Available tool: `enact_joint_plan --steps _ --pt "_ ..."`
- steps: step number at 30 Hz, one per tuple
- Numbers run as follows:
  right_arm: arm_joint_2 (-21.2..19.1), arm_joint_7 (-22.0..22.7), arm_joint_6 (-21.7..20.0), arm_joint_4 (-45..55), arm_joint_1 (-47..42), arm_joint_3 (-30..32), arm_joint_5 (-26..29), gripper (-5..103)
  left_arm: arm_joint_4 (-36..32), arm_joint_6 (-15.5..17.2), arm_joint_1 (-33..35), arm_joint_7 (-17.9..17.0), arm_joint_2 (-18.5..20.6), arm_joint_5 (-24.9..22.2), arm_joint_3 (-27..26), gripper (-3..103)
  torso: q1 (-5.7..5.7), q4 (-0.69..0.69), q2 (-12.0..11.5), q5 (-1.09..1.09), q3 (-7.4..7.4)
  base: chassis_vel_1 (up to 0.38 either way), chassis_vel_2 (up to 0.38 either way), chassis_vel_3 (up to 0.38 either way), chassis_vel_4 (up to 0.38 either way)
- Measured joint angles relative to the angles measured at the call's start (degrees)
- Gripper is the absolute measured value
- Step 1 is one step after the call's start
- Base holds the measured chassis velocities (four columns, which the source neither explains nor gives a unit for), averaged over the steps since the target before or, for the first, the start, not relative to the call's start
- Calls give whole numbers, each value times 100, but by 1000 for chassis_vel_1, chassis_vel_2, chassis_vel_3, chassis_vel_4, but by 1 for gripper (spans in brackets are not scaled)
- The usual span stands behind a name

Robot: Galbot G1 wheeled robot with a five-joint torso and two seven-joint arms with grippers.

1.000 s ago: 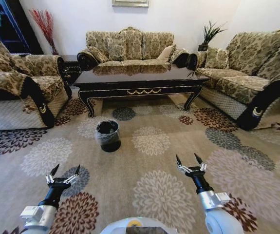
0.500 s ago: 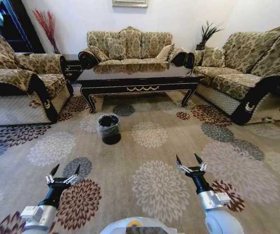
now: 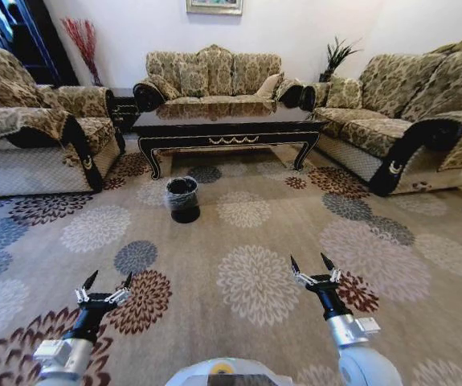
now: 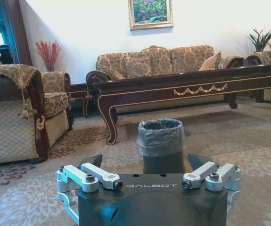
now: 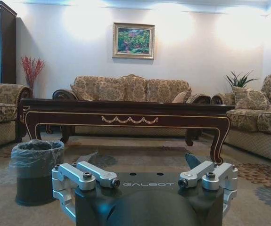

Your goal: Move to the front of the table and pick up the trash from the floor, then place it into the trash bin.

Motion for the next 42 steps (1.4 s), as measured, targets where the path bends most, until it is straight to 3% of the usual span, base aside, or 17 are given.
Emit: enact_joint_plan --steps 26,42 --pt "0 0 0 0 -2 0 0 100 0 0 1 0 0 0 0 100 -2 0 0 2 -2 202 -201 -201 202" --pt "0 0 0 0 1 0 0 100 0 0 0 0 0 0 0 100 -1 0 0 0 0 25 -28 -24 30"
